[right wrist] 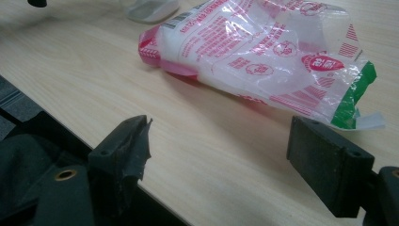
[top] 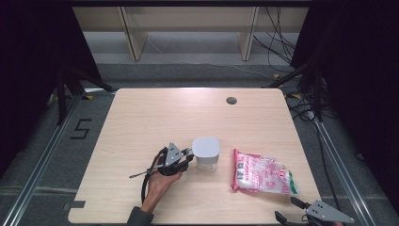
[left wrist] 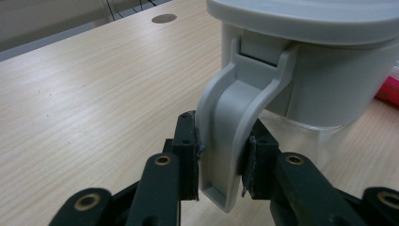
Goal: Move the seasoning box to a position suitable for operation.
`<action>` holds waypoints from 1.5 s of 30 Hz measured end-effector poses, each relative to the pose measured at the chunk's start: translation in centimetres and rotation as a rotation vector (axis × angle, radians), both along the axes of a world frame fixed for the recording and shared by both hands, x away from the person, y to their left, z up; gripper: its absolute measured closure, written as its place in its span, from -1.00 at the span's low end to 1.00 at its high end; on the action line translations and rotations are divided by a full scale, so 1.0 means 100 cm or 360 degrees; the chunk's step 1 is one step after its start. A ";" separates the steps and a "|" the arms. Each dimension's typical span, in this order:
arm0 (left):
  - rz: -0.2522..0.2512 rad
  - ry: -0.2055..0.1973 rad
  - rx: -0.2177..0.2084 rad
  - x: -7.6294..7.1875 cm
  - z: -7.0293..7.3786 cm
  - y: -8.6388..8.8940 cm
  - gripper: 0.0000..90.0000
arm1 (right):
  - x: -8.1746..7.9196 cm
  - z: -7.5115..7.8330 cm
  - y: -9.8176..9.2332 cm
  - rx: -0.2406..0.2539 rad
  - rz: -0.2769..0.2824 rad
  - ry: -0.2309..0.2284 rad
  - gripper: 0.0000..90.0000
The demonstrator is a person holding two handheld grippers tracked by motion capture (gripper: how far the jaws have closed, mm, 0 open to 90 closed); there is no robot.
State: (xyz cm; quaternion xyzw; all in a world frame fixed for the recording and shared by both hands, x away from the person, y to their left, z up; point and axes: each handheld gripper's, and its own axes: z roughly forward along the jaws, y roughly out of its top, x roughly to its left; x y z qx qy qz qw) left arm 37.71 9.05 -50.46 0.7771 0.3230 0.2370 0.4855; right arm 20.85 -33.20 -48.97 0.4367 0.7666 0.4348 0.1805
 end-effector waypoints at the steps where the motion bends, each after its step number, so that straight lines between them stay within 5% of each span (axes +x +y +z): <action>1: 0.0003 0.0003 0.0013 -0.002 0.001 0.001 0.57 | 0.001 0.000 -0.002 -0.0009 0.0026 -0.0018 -0.50; 8: -0.0087 0.0046 -0.0006 -0.016 0.002 0.011 0.55 | 0.002 0.000 -0.002 -0.0008 0.0033 -0.0021 -0.49; 14: -0.0033 0.0026 0.0035 -0.017 0.002 0.023 0.56 | 0.001 -0.001 -0.001 -0.0005 0.0013 -0.0010 -0.49; 30: -0.0091 0.0016 0.0045 -0.018 0.003 0.014 0.57 | 0.001 0.000 -0.001 0.0000 0.0026 -0.0006 -0.49; 42: -0.0099 0.0081 -0.0014 -0.019 0.003 0.007 0.55 | 0.002 -0.001 -0.003 -0.0009 0.0024 -0.0011 -0.49; 45: -0.0134 0.0109 -0.0015 -0.019 0.003 0.009 0.31 | 0.002 -0.001 -0.001 0.0011 0.0005 0.0010 -0.49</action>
